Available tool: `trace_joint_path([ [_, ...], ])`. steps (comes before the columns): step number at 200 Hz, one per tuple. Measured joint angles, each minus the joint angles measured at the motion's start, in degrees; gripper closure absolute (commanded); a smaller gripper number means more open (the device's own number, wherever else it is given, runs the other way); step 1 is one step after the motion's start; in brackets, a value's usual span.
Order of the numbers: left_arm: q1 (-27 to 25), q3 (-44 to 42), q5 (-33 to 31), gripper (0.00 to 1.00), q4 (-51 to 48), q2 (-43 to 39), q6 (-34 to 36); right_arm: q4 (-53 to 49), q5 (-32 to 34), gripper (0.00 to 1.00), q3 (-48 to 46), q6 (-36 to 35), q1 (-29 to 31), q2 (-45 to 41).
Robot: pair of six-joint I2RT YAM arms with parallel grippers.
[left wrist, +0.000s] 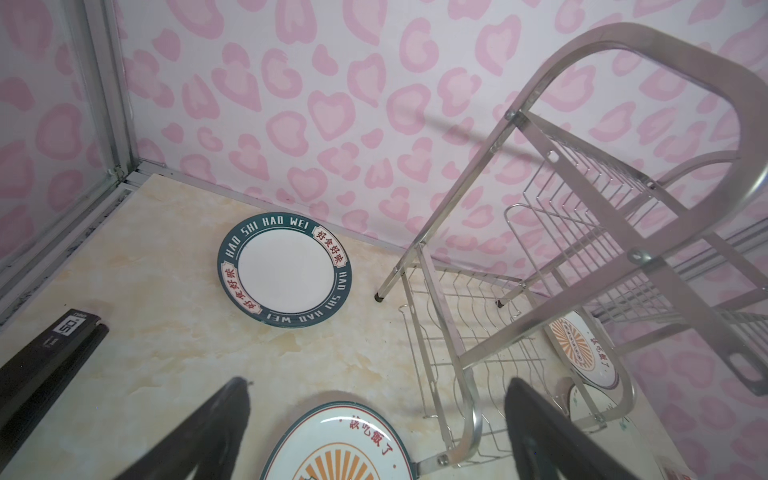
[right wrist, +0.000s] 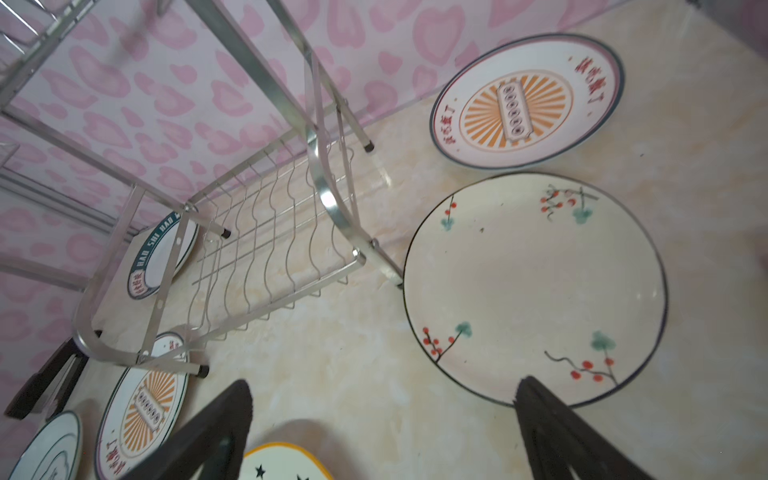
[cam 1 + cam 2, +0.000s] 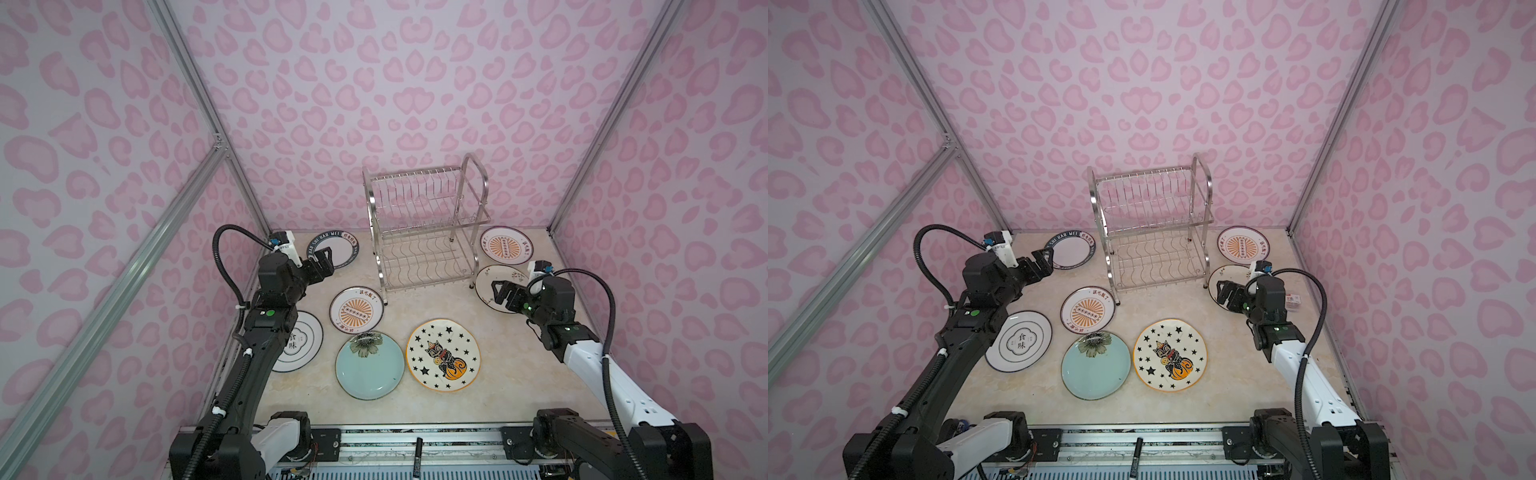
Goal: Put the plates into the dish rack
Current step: 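Move the right gripper to the cat-and-stars plate rim while the left arm hovers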
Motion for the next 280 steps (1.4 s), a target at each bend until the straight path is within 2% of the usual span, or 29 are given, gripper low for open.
trace_joint_path([
  [56,-1.3,-5.1,2.2,0.02,-1.5,-2.7,-1.7,-3.4,-3.4,0.09,-4.9,4.5,5.8,2.5],
  [120,-2.5,-7.7,2.3,0.02,-3.1,-3.5,-4.5,-9.9,-5.0,0.16,-7.8,5.2,10.9,1.3],
  [194,-4.2,-8.0,1.7,0.02,-3.8,-3.9,-6.1,-16.6,-8.0,0.2,-13.7,9.9,13.2,-4.8],
  [280,-5.0,-8.4,-0.9,0.02,-3.9,-4.5,-6.4,-13.1,-12.3,0.37,-16.3,14.2,13.3,-2.1],
])
